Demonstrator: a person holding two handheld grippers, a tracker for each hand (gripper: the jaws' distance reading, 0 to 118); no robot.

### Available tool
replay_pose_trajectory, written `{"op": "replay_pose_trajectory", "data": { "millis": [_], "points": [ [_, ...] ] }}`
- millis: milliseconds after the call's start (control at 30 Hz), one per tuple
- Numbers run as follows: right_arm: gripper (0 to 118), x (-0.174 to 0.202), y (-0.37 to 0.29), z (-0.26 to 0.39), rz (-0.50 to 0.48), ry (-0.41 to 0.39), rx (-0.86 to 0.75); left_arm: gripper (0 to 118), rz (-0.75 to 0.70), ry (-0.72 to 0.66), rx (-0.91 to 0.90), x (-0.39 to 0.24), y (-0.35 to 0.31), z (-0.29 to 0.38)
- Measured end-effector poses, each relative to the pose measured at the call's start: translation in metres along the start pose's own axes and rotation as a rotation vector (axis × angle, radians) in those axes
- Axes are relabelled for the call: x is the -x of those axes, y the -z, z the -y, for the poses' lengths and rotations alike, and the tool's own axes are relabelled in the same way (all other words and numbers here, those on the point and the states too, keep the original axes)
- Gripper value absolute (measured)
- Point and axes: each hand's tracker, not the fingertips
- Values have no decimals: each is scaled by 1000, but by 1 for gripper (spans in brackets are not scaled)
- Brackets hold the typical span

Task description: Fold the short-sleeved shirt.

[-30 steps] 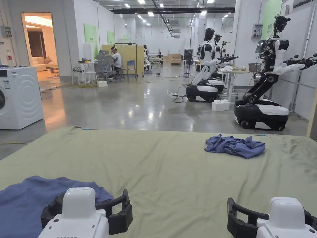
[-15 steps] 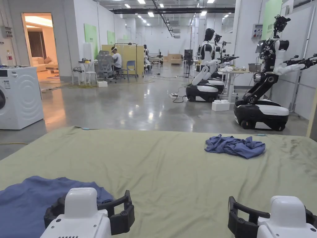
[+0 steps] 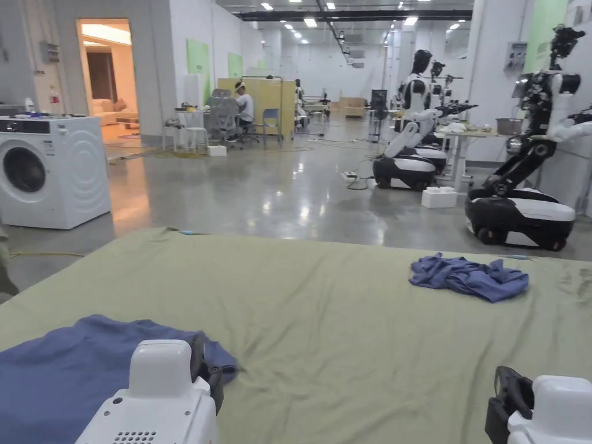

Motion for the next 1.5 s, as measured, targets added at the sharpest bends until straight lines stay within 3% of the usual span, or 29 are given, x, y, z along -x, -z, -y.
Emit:
{"op": "replay_pose_trajectory", "data": {
  "millis": [100, 233, 400, 533, 700, 800, 933, 1033, 1067, 1133, 1167, 1200, 1333, 1500],
  "points": [
    [3, 31, 19, -3, -70, -30, 3, 0, -82, -8, 5, 35, -12, 1],
    [3, 95, 51, -1, -258, -30, -4, 0, -284, -17, 31, 104, -33, 5],
    [3, 192, 67, 6, -544, -31, 16, 0, -492, -159, 97, 185, -61, 27],
    [3, 235, 77, 26, -655, -88, 48, 0, -572, -135, 158, 210, -63, 53],
    [3, 233, 93, 43, -673, -120, 80, 0, -519, -134, 246, 219, -23, 70],
    [3, 216, 106, 49, -674, -118, 101, 0, -373, -101, 317, 222, 34, 71],
    [3, 201, 122, 57, -673, -130, 143, 0, -188, -116, 419, 230, 155, 61],
    [3, 193, 133, 66, -676, -152, 174, 0, -125, -133, 550, 241, 261, 70],
    [3, 191, 138, 70, -675, -158, 185, 13, -105, -133, 588, 246, 295, 76],
    [3, 188, 150, 77, -677, -154, 224, 104, -43, -184, 702, 258, 352, 95],
    [3, 187, 156, 80, -684, -146, 251, 118, -3, -255, 766, 263, 377, 110],
    [3, 186, 160, 82, -683, -142, 260, 118, -6, -282, 842, 263, 394, 120],
    [3, 182, 172, 85, -696, -129, 283, 118, -97, -272, 867, 254, 419, 129],
    [3, 178, 177, 84, -701, -100, 288, 118, -167, -105, 957, 237, 439, 146]
  ]
}}
